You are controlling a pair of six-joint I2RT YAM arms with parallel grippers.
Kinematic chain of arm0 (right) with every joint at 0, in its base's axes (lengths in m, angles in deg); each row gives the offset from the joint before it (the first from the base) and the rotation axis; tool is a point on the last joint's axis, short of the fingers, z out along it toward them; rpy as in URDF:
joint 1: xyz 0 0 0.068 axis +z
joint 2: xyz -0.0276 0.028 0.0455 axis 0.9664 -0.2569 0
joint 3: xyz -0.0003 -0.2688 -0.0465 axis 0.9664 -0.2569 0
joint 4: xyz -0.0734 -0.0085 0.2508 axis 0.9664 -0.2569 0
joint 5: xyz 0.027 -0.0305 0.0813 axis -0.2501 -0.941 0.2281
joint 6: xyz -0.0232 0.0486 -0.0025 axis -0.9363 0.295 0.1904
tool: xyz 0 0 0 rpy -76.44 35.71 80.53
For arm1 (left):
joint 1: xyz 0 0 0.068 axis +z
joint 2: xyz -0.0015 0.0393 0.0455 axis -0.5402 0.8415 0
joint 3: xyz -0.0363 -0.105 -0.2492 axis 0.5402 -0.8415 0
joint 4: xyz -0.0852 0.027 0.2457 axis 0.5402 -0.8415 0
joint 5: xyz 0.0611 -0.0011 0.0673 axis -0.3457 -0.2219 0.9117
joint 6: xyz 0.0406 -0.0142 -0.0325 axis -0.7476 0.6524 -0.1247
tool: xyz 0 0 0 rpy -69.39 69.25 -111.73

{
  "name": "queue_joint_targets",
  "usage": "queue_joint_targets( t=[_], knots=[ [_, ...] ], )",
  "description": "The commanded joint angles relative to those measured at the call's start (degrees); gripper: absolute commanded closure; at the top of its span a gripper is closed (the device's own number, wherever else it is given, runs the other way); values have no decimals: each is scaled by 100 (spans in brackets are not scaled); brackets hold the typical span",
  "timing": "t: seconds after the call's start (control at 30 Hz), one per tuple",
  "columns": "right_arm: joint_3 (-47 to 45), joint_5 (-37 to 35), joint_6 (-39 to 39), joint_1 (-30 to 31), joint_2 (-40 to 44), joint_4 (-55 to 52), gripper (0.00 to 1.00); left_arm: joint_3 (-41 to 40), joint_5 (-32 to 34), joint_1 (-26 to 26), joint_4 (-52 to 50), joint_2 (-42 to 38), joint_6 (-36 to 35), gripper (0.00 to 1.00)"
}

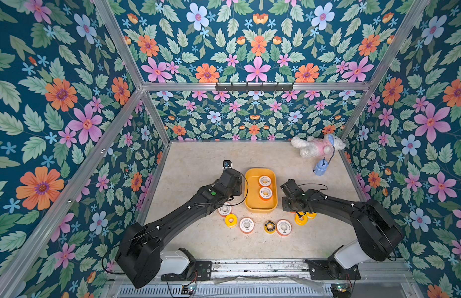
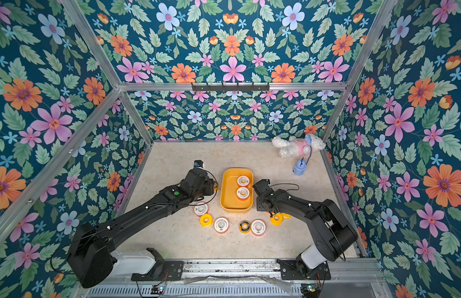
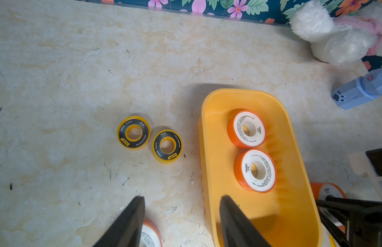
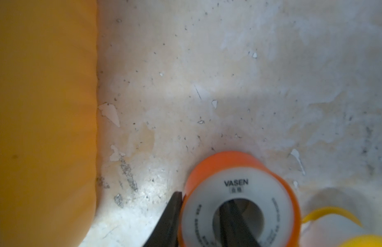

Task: Put the sealing tape into the storage box
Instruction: Pick up the sealing tape at the center of the board, then place the sealing tape in the storage box.

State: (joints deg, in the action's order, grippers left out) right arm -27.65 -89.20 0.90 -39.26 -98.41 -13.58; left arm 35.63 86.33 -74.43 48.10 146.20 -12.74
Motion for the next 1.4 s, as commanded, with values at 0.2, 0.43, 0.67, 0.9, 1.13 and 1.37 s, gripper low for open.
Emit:
queue_joint_targets(
  t=[0.2,0.43,0.67,0.9,1.13,1.37],
  knots=[
    [-204,744,242,-82,513,538,74,23,51,5,27,-10,6,38],
    [-531,1421,396,-400,1279,1135,75,14,68,4,10,-36,11,38],
    [-785,2111,515,-523,2126,1874,75,-4,59,12,25,-57,26,38],
    [-622,2900,533,-493,2178,2500,75,-29,2,12,71,-36,36,38],
    [-72,2947,370,-101,1617,2514,75,-63,-206,16,159,51,29,38],
    [461,2849,191,286,859,2249,75,-146,-647,52,366,202,-9,38]
  ],
)
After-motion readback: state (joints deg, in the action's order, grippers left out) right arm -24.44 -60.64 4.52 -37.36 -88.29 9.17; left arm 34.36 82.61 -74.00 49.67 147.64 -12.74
